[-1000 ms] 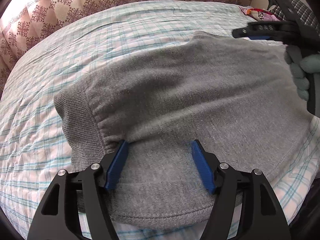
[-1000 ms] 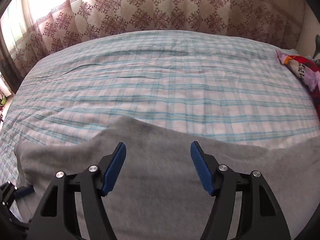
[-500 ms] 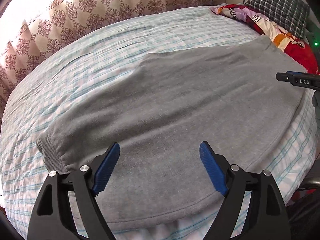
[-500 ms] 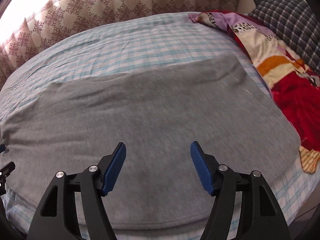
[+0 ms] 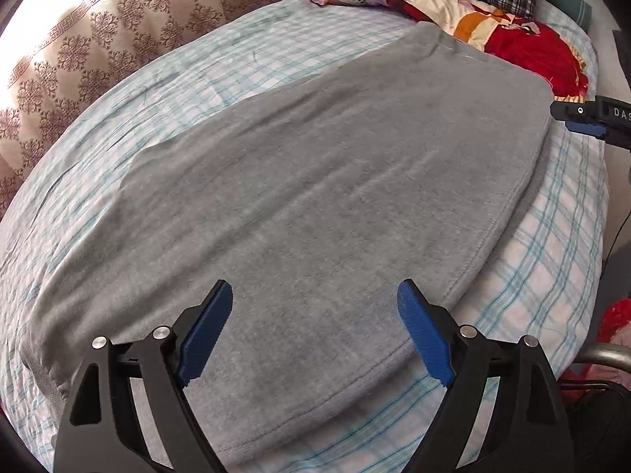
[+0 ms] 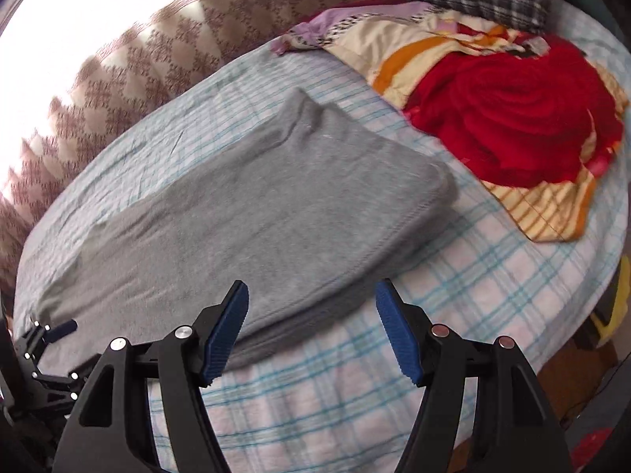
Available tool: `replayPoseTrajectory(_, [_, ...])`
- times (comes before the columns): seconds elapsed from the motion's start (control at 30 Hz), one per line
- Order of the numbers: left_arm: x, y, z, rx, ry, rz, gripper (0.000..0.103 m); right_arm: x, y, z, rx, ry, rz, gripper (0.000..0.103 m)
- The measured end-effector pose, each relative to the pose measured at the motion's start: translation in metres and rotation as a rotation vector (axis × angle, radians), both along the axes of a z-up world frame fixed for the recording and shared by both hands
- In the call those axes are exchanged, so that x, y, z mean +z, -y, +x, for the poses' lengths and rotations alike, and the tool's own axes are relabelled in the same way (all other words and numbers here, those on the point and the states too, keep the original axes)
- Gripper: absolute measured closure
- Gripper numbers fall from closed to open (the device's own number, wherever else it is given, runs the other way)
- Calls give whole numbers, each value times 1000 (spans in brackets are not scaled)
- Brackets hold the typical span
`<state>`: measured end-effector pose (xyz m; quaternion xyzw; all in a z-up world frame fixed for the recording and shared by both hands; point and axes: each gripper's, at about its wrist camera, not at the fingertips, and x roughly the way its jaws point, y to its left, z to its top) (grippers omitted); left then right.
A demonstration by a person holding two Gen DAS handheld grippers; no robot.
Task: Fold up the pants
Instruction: 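Grasp the folded cuff end with the right gripper and lift it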
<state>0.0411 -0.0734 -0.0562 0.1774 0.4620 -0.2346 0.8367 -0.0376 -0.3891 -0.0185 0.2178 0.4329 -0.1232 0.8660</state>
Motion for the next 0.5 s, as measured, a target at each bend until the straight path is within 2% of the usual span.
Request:
replayPoseTrajectory(0.07, [3,10,1,-11,1,-8,16,-8,19,-6,-72,-4,63,36])
replayPoseTrajectory(0.17, [8,24,3,-27,-7,-27,16,-20,33,-9,-107,9,172,36])
replayPoseTrajectory(0.5, [7,76,24,-74,-65,-100,16,-30,35,16,-65,23,173,35])
